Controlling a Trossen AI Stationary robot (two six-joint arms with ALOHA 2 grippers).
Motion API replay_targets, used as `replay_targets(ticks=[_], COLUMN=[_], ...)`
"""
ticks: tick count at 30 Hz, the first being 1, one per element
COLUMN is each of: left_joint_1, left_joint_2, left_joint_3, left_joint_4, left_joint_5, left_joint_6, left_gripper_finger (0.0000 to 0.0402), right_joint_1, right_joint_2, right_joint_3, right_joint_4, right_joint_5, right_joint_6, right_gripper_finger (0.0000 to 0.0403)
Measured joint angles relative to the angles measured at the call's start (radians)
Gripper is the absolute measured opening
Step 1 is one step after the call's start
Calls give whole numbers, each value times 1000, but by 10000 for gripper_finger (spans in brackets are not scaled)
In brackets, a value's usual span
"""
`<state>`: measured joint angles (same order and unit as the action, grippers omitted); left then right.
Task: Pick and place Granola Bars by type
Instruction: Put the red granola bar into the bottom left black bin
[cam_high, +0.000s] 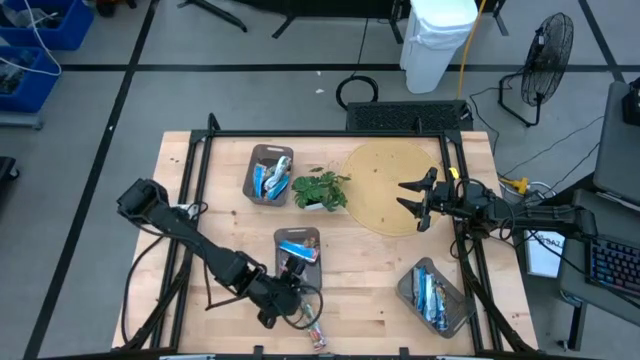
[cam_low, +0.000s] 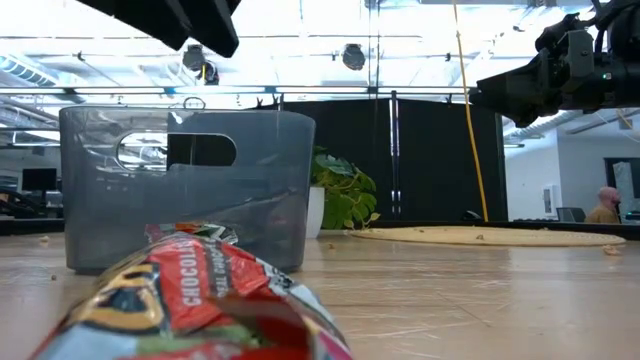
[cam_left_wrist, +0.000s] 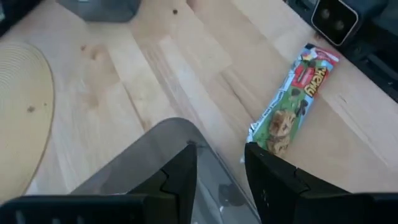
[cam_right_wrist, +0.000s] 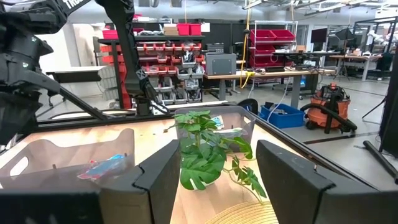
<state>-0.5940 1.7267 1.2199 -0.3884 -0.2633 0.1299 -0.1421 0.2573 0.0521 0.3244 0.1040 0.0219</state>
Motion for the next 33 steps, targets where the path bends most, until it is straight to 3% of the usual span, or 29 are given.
replay_targets(ticks=[10,14,19,27,30,33], left_joint_1=[-41,-31,-6,-4,-11,-23], left_joint_2=[30,115,259,334,335,333], left_joint_3=[121,210,323,395,395,395], left_joint_4=[-75,-216,-416,-416,-418,-431], left_joint_5=[-88,-97,-58,60,15,-133], left_joint_6=[54,74,89,85,78,107], left_gripper_finger=[140,140,140,140,140,140], right_joint_1=[0,0,0,0,0,0], right_joint_2=[0,0,1,2,2,2], right_joint_3=[0,0,0,0,0,0], right_joint_4=[0,0,2,1,0,0], right_joint_5=[0,0,0,0,0,0], right_joint_6=[0,0,0,0,0,0], right_gripper_finger=[201,201,201,201,201,201])
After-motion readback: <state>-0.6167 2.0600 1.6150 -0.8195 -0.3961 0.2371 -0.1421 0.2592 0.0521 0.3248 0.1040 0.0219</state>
